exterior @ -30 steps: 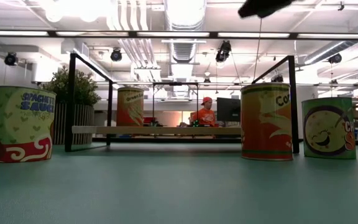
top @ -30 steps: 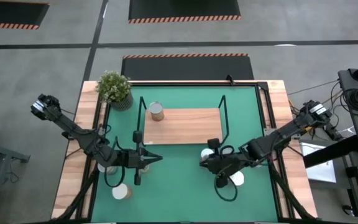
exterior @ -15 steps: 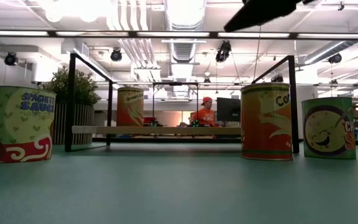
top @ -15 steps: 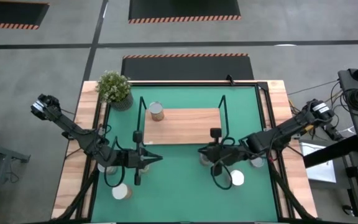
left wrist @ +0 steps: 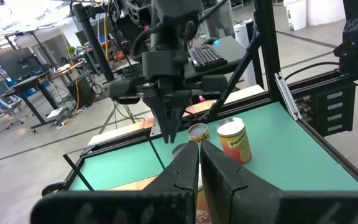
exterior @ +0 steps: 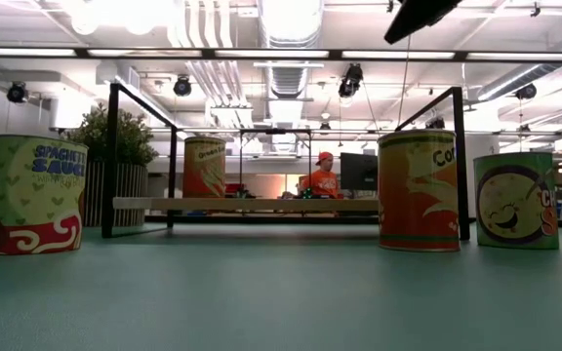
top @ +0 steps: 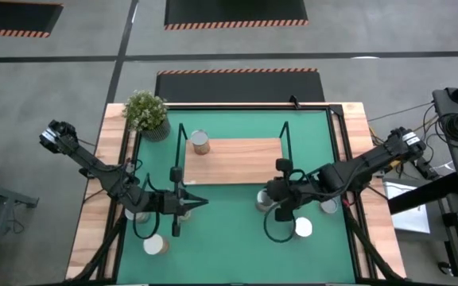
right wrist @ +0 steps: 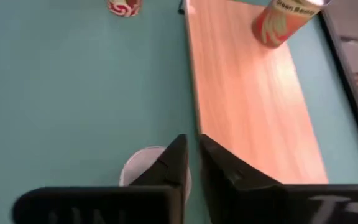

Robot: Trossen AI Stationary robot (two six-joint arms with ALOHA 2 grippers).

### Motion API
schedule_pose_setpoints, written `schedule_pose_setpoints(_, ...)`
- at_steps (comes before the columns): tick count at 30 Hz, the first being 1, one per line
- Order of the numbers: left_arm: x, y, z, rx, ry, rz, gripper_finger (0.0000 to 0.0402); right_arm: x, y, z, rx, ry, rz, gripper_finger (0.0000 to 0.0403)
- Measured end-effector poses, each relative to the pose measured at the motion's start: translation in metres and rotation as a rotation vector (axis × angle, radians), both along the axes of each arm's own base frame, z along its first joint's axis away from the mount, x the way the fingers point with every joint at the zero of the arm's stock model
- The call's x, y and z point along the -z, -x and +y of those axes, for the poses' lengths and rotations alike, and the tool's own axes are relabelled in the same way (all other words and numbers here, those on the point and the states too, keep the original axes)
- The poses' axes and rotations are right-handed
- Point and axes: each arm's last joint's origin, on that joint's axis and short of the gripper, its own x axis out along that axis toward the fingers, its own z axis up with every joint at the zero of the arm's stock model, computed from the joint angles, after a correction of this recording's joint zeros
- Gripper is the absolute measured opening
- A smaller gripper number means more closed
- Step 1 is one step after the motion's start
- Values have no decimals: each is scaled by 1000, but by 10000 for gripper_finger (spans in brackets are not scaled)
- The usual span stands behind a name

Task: Pick and place cans onto a shelf
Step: Put the top canned corn on the shelf

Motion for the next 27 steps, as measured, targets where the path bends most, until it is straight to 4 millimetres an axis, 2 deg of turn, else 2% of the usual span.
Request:
schedule_pose_setpoints(4, 0, 0, 0, 0, -3, 0, 0, 2, 0, 1, 45, -48, 16, 95)
schedule_pose_setpoints(11, 0, 0, 0, 0, -2, -2, 0, 17, -3, 2, 89, -38, 82, 241)
schedule_pose_setpoints(16, 0, 0, 0, 0, -2, -4, 0, 23, -12, 7, 80, -62, 126, 319)
schedule_pose_setpoints(21, -1, 0, 0, 0, -1, -5, 0, 30, -24, 13, 80, -40, 215, 367)
schedule_pose_setpoints(27, -1, 0, 0, 0, -1, -5, 0, 46, -34, 16, 96, -3, 333, 373)
